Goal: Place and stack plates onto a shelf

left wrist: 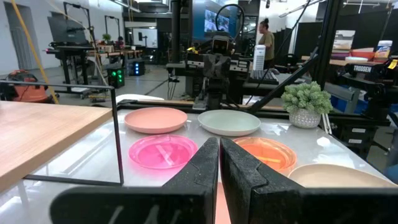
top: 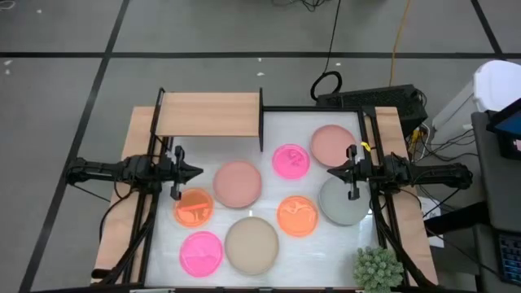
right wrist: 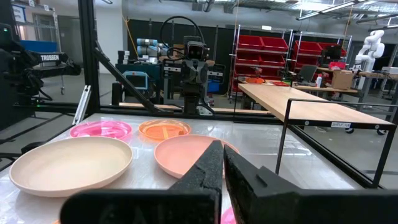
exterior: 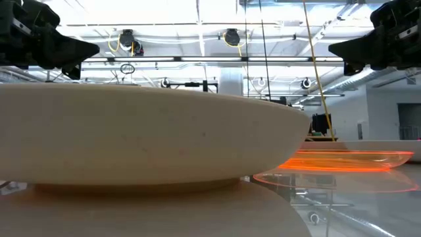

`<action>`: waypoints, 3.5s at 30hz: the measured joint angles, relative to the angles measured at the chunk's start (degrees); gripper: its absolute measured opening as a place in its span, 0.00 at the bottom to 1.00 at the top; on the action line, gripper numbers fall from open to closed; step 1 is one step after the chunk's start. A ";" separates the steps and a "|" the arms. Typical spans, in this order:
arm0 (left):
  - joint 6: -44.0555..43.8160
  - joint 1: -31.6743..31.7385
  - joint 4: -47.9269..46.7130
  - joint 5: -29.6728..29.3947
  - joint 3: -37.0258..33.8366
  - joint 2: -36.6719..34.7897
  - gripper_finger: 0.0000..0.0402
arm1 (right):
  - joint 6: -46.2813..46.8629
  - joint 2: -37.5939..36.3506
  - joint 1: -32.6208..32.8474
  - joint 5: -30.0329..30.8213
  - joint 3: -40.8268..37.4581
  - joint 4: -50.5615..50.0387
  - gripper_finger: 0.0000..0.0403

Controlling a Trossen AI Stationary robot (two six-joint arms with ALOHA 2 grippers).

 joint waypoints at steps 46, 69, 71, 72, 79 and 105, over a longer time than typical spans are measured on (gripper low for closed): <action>4.01 0.00 0.60 -0.39 0.01 -0.02 0.05 | 0.00 -0.01 0.00 0.00 -0.01 0.00 0.00; -5.38 -0.02 1.03 -1.35 0.02 0.00 0.05 | 0.02 -0.02 0.00 -0.02 -0.02 0.00 0.00; -6.39 -0.02 0.89 -1.36 0.51 0.00 0.05 | 0.02 -0.02 -0.01 0.00 -0.01 0.01 0.00; -6.56 -0.02 0.86 -1.36 1.09 0.00 0.05 | 0.01 -0.02 -0.01 0.00 -0.01 0.02 0.00; -3.25 -0.02 -3.75 -1.44 12.21 1.99 0.05 | 0.00 0.00 0.00 0.00 -0.02 0.02 0.00; -0.96 -0.02 -52.64 1.38 73.82 44.59 0.05 | 0.02 -0.02 -0.01 0.00 0.00 0.04 0.00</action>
